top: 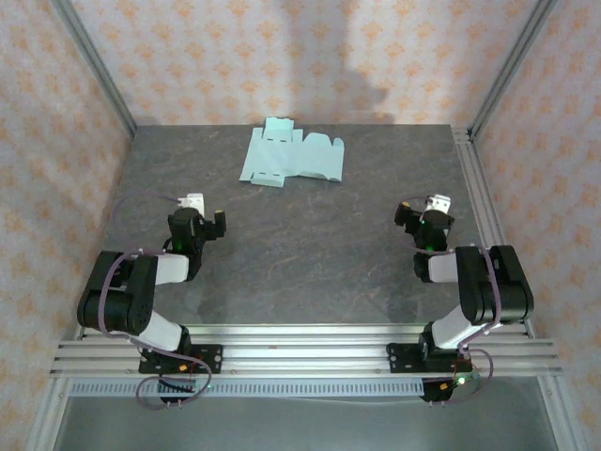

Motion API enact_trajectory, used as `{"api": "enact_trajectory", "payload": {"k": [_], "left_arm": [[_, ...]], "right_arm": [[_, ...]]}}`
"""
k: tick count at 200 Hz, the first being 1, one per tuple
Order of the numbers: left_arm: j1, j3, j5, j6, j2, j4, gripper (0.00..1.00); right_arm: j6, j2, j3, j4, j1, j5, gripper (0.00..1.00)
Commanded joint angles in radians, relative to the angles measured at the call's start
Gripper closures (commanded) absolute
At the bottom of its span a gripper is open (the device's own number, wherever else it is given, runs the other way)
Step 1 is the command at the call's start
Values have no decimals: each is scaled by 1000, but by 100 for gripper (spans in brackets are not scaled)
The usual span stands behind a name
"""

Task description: Fold the paper box

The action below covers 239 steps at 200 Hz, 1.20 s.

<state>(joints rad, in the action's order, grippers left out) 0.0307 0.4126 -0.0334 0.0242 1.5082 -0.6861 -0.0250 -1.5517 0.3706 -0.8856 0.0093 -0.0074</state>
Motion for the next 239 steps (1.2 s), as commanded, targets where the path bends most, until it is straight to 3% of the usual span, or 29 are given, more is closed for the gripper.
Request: {"api": "enact_trajectory", "payload": {"k": [1, 155, 184, 198, 239], "left_arm": [[4, 24, -14, -7, -13, -35, 0], [4, 23, -10, -5, -16, -39, 0], [24, 77, -35, 10, -71, 100, 0], [42, 103, -56, 17, -115, 181, 0], [127, 146, -113, -21, -260, 364, 0]], "right_arm": [[-12, 2, 19, -3, -5, -8, 1], [-16, 3, 19, -2, -5, -18, 1], [-23, 38, 7, 0, -4, -37, 1], [-21, 93, 15, 62, -3, -24, 1], [25, 266, 178, 487, 19, -32, 1]]}}
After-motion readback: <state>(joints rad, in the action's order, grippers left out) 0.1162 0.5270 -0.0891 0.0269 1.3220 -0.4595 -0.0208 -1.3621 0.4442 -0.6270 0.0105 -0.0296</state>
